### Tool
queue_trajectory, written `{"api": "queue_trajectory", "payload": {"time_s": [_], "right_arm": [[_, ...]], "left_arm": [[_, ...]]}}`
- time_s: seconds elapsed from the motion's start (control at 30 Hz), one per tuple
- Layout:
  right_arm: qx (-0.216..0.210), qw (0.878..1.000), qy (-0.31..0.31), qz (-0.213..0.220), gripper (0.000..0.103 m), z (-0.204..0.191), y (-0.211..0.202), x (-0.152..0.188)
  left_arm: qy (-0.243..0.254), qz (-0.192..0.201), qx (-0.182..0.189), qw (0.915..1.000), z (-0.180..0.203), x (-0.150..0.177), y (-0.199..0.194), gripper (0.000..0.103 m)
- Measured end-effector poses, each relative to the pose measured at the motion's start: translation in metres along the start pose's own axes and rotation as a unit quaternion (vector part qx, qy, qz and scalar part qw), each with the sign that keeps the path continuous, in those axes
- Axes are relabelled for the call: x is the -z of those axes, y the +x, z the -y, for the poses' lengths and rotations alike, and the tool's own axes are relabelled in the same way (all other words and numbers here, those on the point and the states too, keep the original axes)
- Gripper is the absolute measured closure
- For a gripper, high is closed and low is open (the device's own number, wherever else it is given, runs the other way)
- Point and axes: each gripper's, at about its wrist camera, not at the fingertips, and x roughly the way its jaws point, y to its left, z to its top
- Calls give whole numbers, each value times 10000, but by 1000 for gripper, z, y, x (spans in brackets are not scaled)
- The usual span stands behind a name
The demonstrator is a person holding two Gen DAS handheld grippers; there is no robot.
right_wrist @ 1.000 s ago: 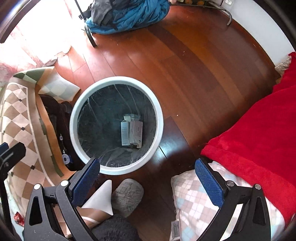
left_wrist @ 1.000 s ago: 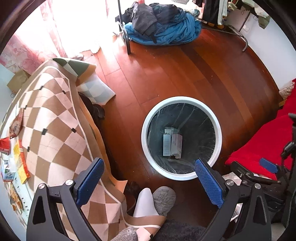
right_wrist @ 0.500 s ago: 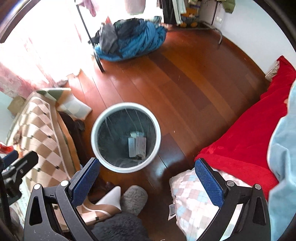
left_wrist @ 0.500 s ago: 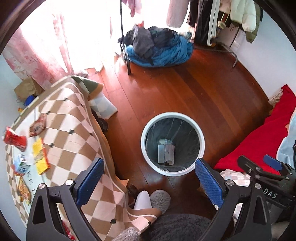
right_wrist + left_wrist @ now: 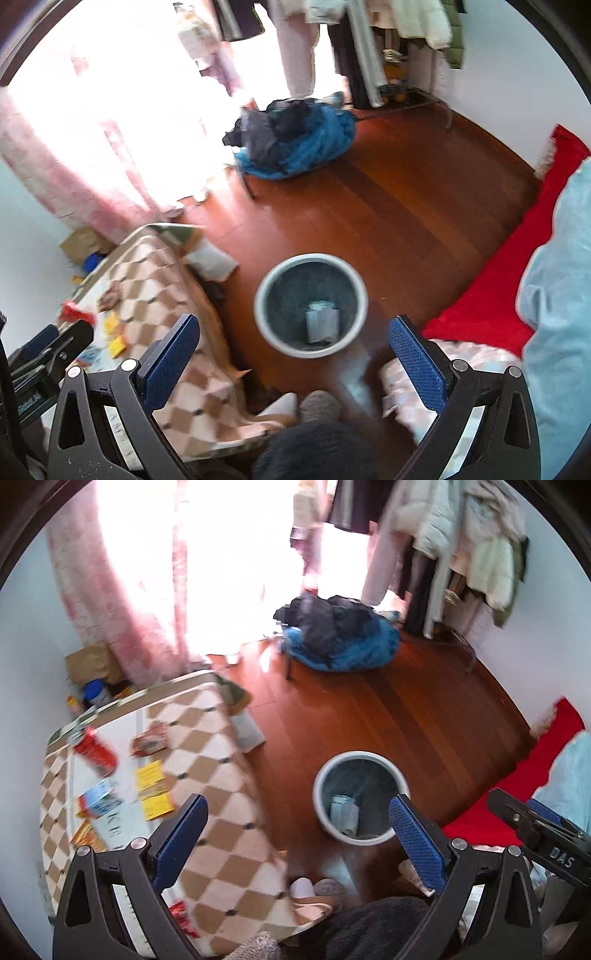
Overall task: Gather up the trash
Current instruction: 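Lift both tools from the bin and move back to the table, then grasp the orange chip bag with the left tool while the right tool grasps the yellow box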
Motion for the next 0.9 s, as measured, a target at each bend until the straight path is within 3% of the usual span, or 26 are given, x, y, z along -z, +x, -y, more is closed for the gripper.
{"api": "queue_trajectory", "payload": {"time_s": [0.17, 0.3, 0.4, 0.53, 0.67, 0.83, 0.87, 0.9], "right_arm": [[-446, 9977, -435, -282, 0, -74, 15, 18], [-718, 9911, -891, -675, 0, -146, 55, 38], [-908, 9817, -1274, -1083, 0, -207, 97, 60], [-1215, 9680, -1518, -1589, 0, -271, 149, 85], [-1203, 9557, -1811, -1985, 0, -330, 201, 103], [-730, 9458, -2357, -2113, 0, -387, 255, 114], [-581, 9429, -2517, -2101, 0, -393, 262, 115], [-434, 9401, -2656, -2093, 0, -399, 270, 117]], "left_arm": [[-616, -145, -512, 9967, -90, 18, 0, 3], [-1309, -458, -949, 9858, -179, 43, 13, 3], [-1899, -714, -1309, 9704, -246, 69, 26, 3], [-2724, -1038, -1585, 9434, -330, 107, 45, 3], [-3288, -1261, -1467, 9244, -380, 134, 70, 4], [-3561, -1460, -1152, 9158, -403, 147, 103, 5], [-3549, -1537, -1088, 9157, -404, 148, 109, 10], [-3515, -1614, -1039, 9163, -404, 149, 117, 27]]}}
